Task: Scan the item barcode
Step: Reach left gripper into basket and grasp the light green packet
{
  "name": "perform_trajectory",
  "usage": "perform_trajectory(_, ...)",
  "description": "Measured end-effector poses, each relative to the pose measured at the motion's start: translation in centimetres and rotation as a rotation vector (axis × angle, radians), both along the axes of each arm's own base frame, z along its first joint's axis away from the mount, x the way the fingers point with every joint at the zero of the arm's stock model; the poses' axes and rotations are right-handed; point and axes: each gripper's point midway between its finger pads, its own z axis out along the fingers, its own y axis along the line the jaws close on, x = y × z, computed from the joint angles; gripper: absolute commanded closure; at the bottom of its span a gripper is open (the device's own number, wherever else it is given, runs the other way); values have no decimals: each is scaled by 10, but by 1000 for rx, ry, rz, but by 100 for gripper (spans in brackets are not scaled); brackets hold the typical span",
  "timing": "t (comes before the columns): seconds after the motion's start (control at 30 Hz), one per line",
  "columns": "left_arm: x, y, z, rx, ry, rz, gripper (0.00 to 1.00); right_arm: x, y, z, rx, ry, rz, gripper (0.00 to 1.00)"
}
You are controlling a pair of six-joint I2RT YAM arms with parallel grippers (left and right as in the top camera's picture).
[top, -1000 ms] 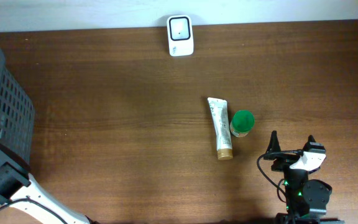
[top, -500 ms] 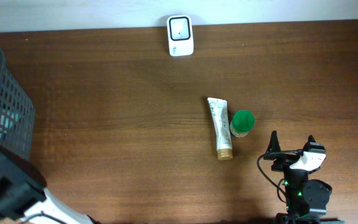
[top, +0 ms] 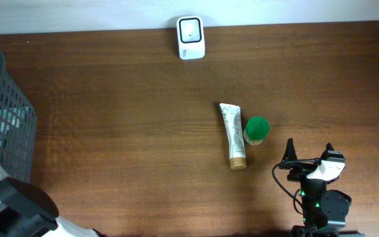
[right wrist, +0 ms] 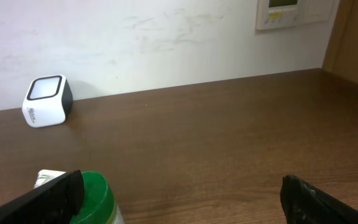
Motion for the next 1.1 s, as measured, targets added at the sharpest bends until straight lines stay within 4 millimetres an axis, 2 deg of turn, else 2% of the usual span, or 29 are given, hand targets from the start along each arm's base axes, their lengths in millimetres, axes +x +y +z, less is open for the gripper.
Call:
perform_trajectory(0.13, -2, 1, -57, -156, -1, 71, 41, 0, 0, 0, 1, 0, 0, 1)
perform_trajectory(0.2, -3, 3, -77, -211, -9, 110, 41, 0, 0, 0, 0, 0, 0, 2)
perform_trajectory(0.23, -3, 5, -95, -253, 4, 124, 41, 0, 0, 0, 0, 0, 0, 2)
perform_trajectory(0.6, 13, 7, -171, -408, 4, 152, 39, 0, 0, 0, 0, 0, 0, 2)
perform_trajectory(0.73, 20, 9, -190, -427, 0, 148, 39, 0, 0, 0, 0, 0, 0, 2)
perform_trajectory(0.93, 32, 11, -195, -434, -45, 126, 40, 0, 0, 0, 0, 0, 0, 1)
perform_trajectory(1.0, 34, 11, -196, -438, -50, 122, 44, 0, 0, 0, 1, 0, 0, 2)
perform_trajectory(1.1, 36, 10, -199, -452, -55, 122, 58, 0, 0, 0, 0, 0, 0, 2)
